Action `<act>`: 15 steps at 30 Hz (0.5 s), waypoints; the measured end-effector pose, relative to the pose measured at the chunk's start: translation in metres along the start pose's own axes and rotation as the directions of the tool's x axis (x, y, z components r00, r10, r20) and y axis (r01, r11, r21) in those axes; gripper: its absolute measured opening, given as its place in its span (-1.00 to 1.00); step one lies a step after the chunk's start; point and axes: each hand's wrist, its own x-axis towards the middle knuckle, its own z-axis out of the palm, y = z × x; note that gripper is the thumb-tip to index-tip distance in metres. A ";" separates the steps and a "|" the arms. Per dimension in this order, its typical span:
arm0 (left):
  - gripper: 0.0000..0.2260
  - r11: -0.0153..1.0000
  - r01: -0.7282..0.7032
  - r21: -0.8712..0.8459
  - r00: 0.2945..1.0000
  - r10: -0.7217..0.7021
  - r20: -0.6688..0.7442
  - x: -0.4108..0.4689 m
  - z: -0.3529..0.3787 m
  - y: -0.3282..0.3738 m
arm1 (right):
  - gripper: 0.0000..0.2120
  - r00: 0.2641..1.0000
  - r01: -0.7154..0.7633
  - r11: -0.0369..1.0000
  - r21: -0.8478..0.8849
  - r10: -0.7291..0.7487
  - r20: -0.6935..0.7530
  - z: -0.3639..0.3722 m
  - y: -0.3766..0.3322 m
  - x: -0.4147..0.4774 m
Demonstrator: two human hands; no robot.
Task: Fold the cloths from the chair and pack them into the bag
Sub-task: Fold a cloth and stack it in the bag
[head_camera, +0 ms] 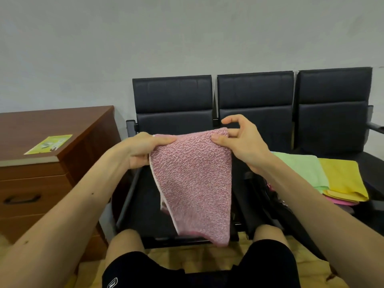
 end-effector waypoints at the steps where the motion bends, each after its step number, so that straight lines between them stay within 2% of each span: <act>1: -0.37 0.999 -0.026 -0.025 0.999 0.026 -0.023 0.002 0.001 0.000 | -0.57 1.000 0.028 0.999 -0.037 -0.028 0.003 -0.001 0.000 0.000; 3: -0.18 0.987 -0.139 -0.078 0.983 0.128 -0.129 0.007 0.002 -0.003 | -0.53 0.996 0.091 0.985 -0.144 -0.089 0.021 -0.001 0.001 0.000; 5: -0.15 0.965 -0.232 -0.124 0.966 0.213 -0.150 0.009 0.000 -0.003 | -0.49 0.990 0.142 0.951 -0.275 -0.139 0.031 -0.001 0.002 0.000; 9: -0.52 0.947 -0.322 -0.025 0.947 0.322 0.015 0.004 -0.004 0.001 | -0.50 0.979 0.185 0.874 -0.449 -0.204 0.007 -0.007 0.000 0.004; 11: -0.56 0.931 -0.356 0.081 0.934 0.358 -0.005 0.006 -0.005 -0.001 | -0.53 0.977 0.190 0.847 -0.497 -0.214 0.009 -0.009 -0.002 0.005; 15: -0.57 0.862 -0.392 0.320 0.883 0.450 -0.131 0.011 0.000 -0.008 | -0.61 0.974 0.202 0.795 -0.573 -0.224 0.033 -0.009 -0.004 0.004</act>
